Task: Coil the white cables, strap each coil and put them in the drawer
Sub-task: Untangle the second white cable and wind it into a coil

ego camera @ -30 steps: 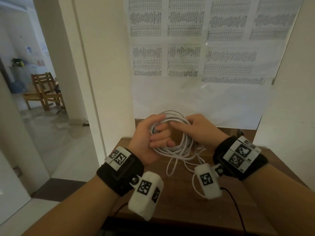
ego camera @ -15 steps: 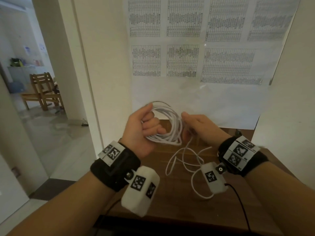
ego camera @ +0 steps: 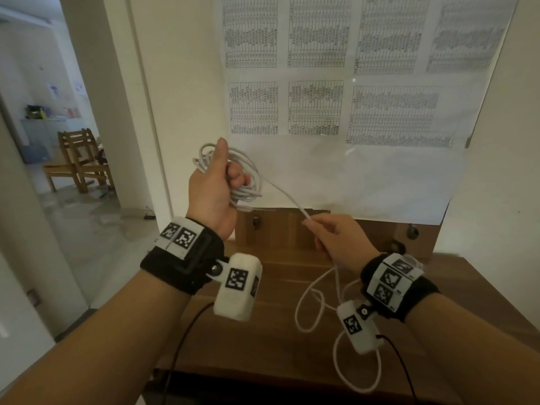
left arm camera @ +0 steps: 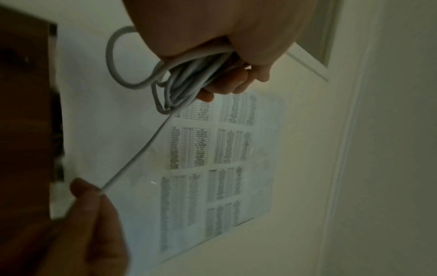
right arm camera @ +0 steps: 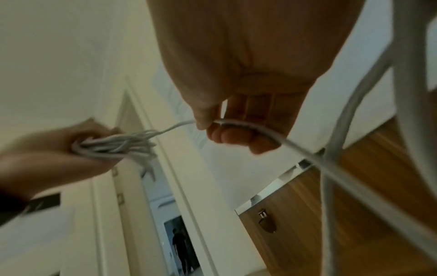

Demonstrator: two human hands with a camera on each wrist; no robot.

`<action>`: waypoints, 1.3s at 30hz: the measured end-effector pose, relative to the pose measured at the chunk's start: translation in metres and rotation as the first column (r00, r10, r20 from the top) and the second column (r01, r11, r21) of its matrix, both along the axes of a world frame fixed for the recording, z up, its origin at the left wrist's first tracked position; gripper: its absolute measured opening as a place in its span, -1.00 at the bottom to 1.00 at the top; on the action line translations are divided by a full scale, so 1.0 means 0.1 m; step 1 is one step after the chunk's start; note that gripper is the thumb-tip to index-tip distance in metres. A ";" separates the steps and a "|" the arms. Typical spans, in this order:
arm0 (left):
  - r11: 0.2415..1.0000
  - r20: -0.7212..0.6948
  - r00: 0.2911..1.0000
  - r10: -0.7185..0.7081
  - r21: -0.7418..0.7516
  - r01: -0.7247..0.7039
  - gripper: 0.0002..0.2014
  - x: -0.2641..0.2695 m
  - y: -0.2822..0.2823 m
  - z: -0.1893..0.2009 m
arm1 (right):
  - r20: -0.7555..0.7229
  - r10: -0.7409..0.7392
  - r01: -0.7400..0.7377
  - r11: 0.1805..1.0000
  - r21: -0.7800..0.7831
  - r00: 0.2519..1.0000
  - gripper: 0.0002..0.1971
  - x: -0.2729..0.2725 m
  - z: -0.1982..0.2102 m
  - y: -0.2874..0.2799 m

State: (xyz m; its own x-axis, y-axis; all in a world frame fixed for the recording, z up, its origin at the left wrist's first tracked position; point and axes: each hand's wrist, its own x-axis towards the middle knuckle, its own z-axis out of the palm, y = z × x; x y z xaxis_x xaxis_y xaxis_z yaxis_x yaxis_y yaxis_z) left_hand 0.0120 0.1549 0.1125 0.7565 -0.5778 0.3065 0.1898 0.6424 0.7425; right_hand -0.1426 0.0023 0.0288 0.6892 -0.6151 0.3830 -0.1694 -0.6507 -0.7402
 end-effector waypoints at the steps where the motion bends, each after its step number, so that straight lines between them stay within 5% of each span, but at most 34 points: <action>1: 0.994 0.110 0.990 0.089 0.053 -0.095 -0.68 -0.01 -0.04 -0.04 | -0.059 0.005 -0.010 0.996 -0.084 0.998 -0.71 0.03 0.01 0.02; 3: 0.963 0.386 0.905 0.177 0.123 -0.240 -0.71 -0.07 -0.09 -0.12 | -0.189 0.020 -0.058 0.978 -0.201 0.982 -0.67 0.07 0.05 0.09; 6: 0.907 0.736 0.667 0.118 0.194 -0.374 -0.76 -0.17 -0.16 -0.27 | -0.347 0.049 -0.170 0.930 -0.325 0.936 -0.83 0.08 0.12 0.21; 9: 0.795 0.925 0.367 -0.097 0.294 -0.530 -0.65 -0.22 -0.23 -0.44 | -0.365 0.097 -0.244 0.891 -0.383 0.926 -0.83 0.04 0.20 0.31; 11: 0.768 0.947 0.266 -0.178 0.303 -0.564 -0.56 -0.21 -0.26 -0.51 | -0.305 0.109 -0.228 0.894 -0.386 0.946 -0.78 0.01 0.24 0.30; 16: 0.809 0.901 0.342 -0.266 0.402 -0.429 -0.46 -0.25 -0.24 -0.54 | 0.003 0.222 -0.212 0.937 -0.277 0.975 -0.91 -0.09 0.26 0.24; 18: 0.823 0.864 0.402 -0.303 0.450 -0.347 -0.53 -0.25 -0.22 -0.55 | 0.117 0.172 -0.140 0.961 -0.239 0.978 -0.75 -0.16 0.29 0.24; 22: 0.765 0.493 0.654 -0.574 0.608 0.213 -0.36 -0.18 -0.17 -0.52 | -0.038 0.135 -0.140 0.977 -0.164 0.990 -0.26 -0.18 0.36 0.22; 24: 0.716 0.373 0.651 -0.661 0.575 0.397 -0.43 -0.19 -0.13 -0.48 | -0.066 0.284 -0.285 0.958 -0.008 0.957 -0.20 -0.16 0.38 0.22; 27: 0.648 0.200 0.648 -0.735 0.490 0.583 -0.47 -0.18 -0.10 -0.44 | -0.040 0.399 -0.398 0.917 0.030 0.916 -0.43 -0.16 0.41 0.21; 33: 0.733 0.089 0.804 -0.588 0.478 0.484 -0.66 -0.29 -0.14 -0.42 | 0.049 0.211 -0.197 0.958 -0.210 0.976 -0.89 -0.05 0.35 0.17; 39: 0.708 -0.018 0.822 -0.570 0.497 0.502 -0.54 -0.29 -0.14 -0.42 | 0.078 0.207 -0.191 0.965 -0.177 0.975 -0.79 -0.02 0.29 0.21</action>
